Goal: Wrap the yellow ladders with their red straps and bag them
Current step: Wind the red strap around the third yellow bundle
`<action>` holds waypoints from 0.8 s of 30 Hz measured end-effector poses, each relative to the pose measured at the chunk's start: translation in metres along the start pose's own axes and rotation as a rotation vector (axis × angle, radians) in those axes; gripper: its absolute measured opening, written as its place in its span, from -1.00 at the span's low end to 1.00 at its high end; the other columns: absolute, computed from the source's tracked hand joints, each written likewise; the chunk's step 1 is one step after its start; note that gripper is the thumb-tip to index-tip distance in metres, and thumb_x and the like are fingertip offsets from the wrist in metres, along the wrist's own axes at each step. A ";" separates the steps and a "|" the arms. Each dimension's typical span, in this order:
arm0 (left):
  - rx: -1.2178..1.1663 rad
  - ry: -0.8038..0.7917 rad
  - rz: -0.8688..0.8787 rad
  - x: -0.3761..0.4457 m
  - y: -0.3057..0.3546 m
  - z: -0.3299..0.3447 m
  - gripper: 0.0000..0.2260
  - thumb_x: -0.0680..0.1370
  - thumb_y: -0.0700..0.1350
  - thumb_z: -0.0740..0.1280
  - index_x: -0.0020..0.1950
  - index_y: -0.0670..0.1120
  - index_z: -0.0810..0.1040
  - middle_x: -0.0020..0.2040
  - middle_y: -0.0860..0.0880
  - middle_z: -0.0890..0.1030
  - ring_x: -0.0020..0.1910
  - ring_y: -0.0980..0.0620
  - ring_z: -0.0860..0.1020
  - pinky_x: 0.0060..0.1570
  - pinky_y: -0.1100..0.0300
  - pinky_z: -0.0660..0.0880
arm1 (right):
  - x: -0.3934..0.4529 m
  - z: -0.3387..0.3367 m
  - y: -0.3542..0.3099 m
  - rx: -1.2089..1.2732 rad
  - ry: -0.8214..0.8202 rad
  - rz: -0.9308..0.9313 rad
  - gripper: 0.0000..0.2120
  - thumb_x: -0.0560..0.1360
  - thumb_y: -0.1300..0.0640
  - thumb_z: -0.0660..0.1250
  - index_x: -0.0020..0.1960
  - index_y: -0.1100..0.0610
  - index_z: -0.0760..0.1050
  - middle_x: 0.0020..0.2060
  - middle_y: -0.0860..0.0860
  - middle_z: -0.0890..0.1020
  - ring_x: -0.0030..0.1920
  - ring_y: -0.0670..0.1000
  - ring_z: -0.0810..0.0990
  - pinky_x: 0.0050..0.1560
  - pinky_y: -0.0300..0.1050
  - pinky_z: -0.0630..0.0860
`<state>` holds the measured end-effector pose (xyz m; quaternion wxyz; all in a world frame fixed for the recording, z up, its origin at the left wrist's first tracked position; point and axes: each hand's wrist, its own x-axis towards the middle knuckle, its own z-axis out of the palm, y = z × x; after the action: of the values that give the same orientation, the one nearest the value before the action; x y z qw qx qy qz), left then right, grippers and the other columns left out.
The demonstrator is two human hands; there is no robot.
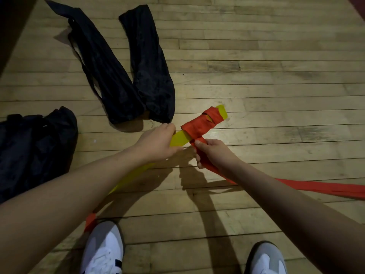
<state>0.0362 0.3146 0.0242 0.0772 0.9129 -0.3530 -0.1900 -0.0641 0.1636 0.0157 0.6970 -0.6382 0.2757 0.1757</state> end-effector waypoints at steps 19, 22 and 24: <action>-0.078 -0.004 -0.043 -0.004 0.000 0.011 -0.66 0.57 -0.02 0.26 0.22 -0.07 0.18 0.06 -0.10 0.38 0.01 -0.08 0.44 -0.06 0.07 0.38 | 0.002 0.013 -0.007 0.005 -0.007 -0.038 -0.74 0.61 0.05 0.24 -0.06 0.26 0.49 -0.37 0.09 0.55 -0.39 0.00 0.52 -0.28 -0.14 0.47; -0.101 -0.063 0.055 -0.006 -0.002 0.009 -0.79 0.57 0.00 0.22 0.08 -0.02 0.22 0.05 -0.06 0.34 0.04 -0.05 0.36 0.00 0.10 0.31 | 0.001 0.010 0.000 0.052 0.109 -0.013 -0.70 0.60 0.03 0.25 -0.05 0.29 0.50 -0.38 0.10 0.53 -0.43 -0.01 0.49 -0.35 -0.16 0.44; -0.187 -0.037 0.057 -0.006 -0.002 0.007 -0.89 0.60 -0.06 0.18 0.06 0.00 0.25 0.03 -0.04 0.36 0.02 -0.03 0.40 -0.03 0.12 0.34 | 0.001 0.008 0.002 0.063 0.147 -0.011 -0.70 0.60 0.03 0.25 -0.03 0.29 0.50 -0.37 0.09 0.53 -0.43 -0.01 0.49 -0.36 -0.16 0.44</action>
<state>0.0304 0.3199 0.0194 0.1609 0.8875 -0.3611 -0.2367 -0.0633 0.1718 0.0138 0.6956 -0.6286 0.3282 0.1157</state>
